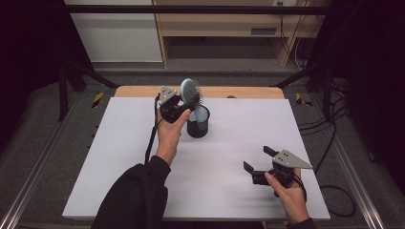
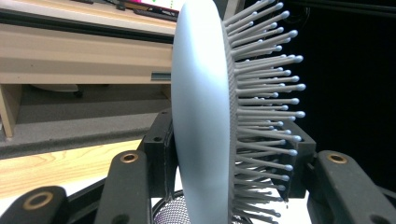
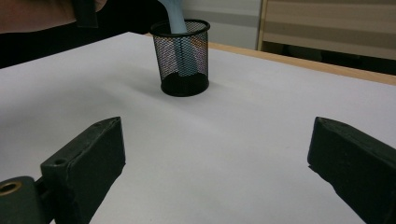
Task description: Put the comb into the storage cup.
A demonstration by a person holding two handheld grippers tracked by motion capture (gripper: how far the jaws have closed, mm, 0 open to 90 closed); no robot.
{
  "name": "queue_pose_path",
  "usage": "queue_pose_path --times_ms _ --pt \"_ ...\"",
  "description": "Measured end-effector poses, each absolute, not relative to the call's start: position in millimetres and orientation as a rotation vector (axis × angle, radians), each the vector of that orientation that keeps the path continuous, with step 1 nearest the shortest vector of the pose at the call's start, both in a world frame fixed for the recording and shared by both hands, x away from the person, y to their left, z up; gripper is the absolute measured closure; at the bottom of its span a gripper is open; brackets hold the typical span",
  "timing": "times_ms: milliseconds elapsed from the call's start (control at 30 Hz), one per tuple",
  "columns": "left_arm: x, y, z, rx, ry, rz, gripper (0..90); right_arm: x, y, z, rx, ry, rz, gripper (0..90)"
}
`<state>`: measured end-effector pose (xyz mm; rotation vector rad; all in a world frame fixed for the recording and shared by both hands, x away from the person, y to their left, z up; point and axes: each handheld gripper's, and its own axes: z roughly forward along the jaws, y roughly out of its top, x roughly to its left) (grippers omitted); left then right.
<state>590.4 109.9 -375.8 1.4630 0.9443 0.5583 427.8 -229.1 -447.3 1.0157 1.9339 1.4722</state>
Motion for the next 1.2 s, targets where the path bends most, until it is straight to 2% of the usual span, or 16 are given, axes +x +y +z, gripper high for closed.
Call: queue_pose_path --times_ms 1200 --pt "593.6 110.8 -387.7 1.480 0.961 0.540 49.0 428.4 -227.7 -448.7 1.018 1.949 1.475 4.4"
